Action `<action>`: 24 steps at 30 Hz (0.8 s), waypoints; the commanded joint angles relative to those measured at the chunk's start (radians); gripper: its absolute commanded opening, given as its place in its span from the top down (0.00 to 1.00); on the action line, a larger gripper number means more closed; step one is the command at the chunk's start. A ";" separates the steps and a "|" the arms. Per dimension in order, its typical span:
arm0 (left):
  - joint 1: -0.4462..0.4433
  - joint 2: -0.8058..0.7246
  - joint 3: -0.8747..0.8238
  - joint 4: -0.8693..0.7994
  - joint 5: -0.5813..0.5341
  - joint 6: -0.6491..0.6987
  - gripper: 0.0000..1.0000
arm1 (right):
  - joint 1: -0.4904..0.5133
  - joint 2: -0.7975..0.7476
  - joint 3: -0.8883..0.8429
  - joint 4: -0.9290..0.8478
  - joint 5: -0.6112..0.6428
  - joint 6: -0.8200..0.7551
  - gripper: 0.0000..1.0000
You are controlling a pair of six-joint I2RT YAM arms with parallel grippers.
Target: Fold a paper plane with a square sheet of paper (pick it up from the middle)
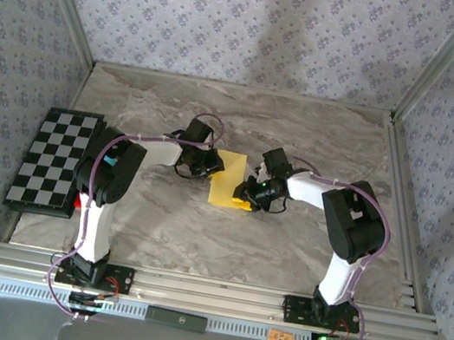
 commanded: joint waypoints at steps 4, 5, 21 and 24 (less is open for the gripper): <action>0.007 0.025 -0.025 -0.058 -0.020 -0.007 0.84 | -0.007 -0.061 -0.037 0.046 -0.006 0.044 0.74; 0.007 0.025 -0.025 -0.059 -0.020 -0.007 0.84 | -0.008 -0.065 -0.041 0.049 -0.003 0.045 0.74; 0.007 0.026 -0.026 -0.060 -0.015 -0.008 0.84 | -0.013 -0.062 -0.069 0.185 -0.001 0.099 0.73; 0.007 0.026 -0.025 -0.060 -0.012 -0.008 0.84 | -0.011 -0.060 -0.077 0.185 -0.003 0.111 0.74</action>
